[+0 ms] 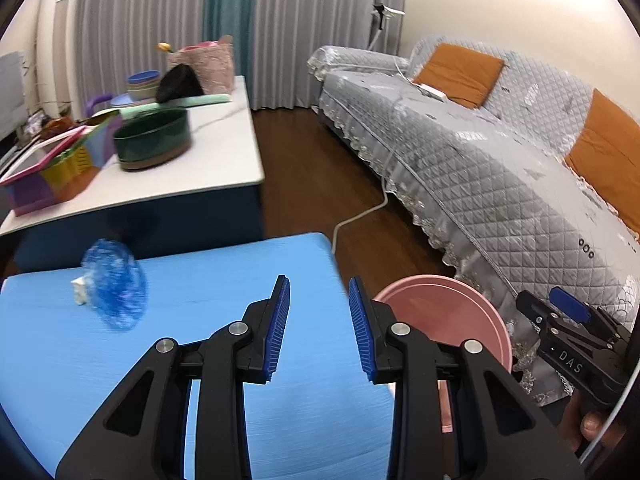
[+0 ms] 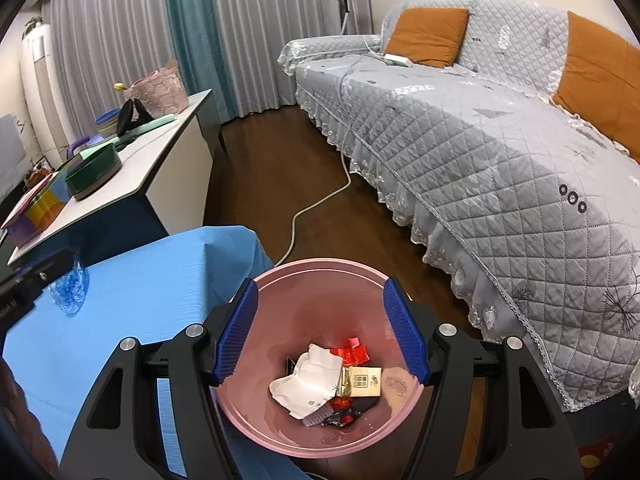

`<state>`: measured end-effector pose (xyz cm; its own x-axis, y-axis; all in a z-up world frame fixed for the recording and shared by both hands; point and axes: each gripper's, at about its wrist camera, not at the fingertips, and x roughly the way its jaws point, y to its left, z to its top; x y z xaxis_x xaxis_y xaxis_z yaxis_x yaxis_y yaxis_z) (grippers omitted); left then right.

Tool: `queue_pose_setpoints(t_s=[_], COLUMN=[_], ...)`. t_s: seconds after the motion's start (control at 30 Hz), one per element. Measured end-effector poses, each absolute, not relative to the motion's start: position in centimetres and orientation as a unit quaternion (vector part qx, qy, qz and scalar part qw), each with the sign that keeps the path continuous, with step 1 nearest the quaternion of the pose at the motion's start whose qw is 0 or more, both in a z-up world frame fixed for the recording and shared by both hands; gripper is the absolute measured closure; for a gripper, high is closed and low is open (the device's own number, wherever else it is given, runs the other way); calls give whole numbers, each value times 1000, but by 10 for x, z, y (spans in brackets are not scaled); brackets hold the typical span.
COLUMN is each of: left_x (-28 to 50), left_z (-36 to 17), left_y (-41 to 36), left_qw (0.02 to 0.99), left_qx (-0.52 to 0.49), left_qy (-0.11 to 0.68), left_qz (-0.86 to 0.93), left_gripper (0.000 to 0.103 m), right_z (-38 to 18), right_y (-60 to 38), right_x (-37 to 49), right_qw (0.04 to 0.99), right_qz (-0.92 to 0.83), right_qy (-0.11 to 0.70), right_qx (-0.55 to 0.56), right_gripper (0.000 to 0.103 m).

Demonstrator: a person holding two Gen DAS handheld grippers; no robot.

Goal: Collect trash
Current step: 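Move both open tools back over the table toward the blue plastic bag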

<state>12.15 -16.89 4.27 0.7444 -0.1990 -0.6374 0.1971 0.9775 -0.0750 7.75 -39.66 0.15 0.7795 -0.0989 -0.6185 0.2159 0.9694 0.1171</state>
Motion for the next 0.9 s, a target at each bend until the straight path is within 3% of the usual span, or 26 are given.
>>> queue_pose_setpoints(t_s=[0.67, 0.9], left_x=[115, 130], left_z=[62, 64], left_y=[4, 75], left_qw=[946, 942], left_qx=[-32, -63], left_qy=[322, 328], left_qz=[-11, 27], left_gripper=[72, 74], right_z=[6, 8], right_y=[-340, -315], right_x=[78, 81], right_qw=[950, 951], right_qz=[-42, -10], right_qy=[307, 304], right_qx=[42, 54], right_gripper=[38, 44])
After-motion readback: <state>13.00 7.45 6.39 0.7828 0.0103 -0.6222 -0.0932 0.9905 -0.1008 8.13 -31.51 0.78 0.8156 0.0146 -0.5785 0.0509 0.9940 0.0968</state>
